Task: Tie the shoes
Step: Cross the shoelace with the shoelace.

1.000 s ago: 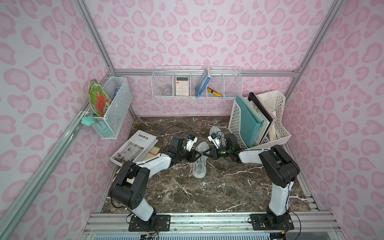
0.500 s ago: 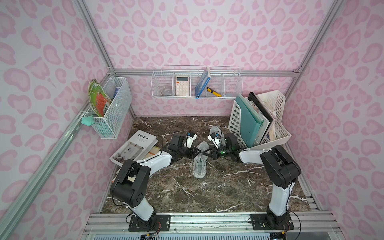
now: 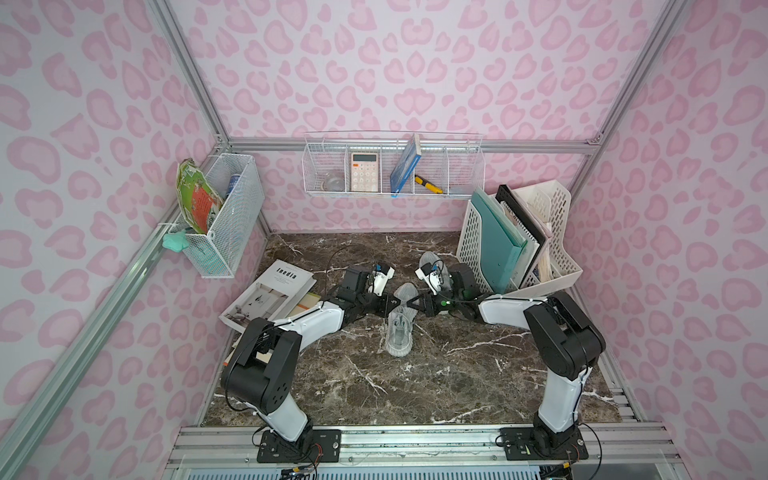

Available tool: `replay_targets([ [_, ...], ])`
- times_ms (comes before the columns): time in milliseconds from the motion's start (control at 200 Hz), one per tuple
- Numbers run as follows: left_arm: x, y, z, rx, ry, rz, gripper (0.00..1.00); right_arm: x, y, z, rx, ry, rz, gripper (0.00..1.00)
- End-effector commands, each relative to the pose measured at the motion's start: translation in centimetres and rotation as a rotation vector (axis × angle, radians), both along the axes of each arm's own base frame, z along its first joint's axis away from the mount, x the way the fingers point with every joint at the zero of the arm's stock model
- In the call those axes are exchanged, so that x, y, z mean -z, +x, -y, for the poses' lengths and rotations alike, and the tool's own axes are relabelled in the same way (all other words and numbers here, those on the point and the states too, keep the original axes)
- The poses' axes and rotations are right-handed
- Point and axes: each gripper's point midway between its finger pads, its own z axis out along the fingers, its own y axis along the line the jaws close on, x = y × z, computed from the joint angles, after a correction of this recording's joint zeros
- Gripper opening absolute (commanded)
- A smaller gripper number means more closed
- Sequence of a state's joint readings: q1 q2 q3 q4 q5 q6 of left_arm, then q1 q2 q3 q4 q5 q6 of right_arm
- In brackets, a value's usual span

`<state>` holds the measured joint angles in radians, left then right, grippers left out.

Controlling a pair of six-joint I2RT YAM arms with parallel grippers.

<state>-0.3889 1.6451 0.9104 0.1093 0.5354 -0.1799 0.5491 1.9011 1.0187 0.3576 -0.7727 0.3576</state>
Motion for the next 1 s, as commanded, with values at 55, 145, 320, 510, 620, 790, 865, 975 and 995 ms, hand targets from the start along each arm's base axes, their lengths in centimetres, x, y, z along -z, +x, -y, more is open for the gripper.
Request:
replay_targets([
  [55, -0.3, -0.1, 0.3, 0.018, -0.021, 0.004, 0.0, 0.8, -0.2, -0.6, -0.015, -0.023, 0.004, 0.0],
  [145, 0.0, -0.1, 0.3, 0.02, -0.014, -0.008, 0.03, 0.9, -0.1, -0.7, -0.01, -0.022, 0.0, 0.01],
  [320, 0.0, -0.4, -0.3, 0.007, 0.011, 0.01, 0.29, 0.6, 0.2, -0.3, 0.0, -0.024, 0.007, 0.01],
  [510, 0.2, -1.5, -1.1, 0.014, 0.036, 0.019, 0.44, 0.8, 0.1, -0.4, -0.008, -0.028, 0.004, 0.01],
  [620, 0.7, -2.4, -1.5, 0.028, 0.037, 0.007, 0.47, 0.9, 0.0, -0.5, -0.015, -0.025, -0.001, 0.01],
  [790, 1.3, -2.6, -2.2, 0.034, 0.065, -0.011, 0.47, 0.8, 0.0, -0.8, -0.026, -0.021, 0.0, 0.02],
  [865, 1.4, -2.5, -2.2, 0.04, 0.071, -0.014, 0.45, 0.8, 0.0, -0.9, -0.031, -0.023, -0.003, 0.02],
  [975, 1.9, -2.5, -1.9, 0.061, 0.071, -0.046, 0.43, 1.0, -0.1, -1.2, -0.039, -0.023, -0.007, 0.02],
  [995, 2.0, -2.5, -1.8, 0.063, 0.069, -0.049, 0.43, 0.9, -0.2, -1.3, -0.041, -0.022, -0.005, 0.02],
])
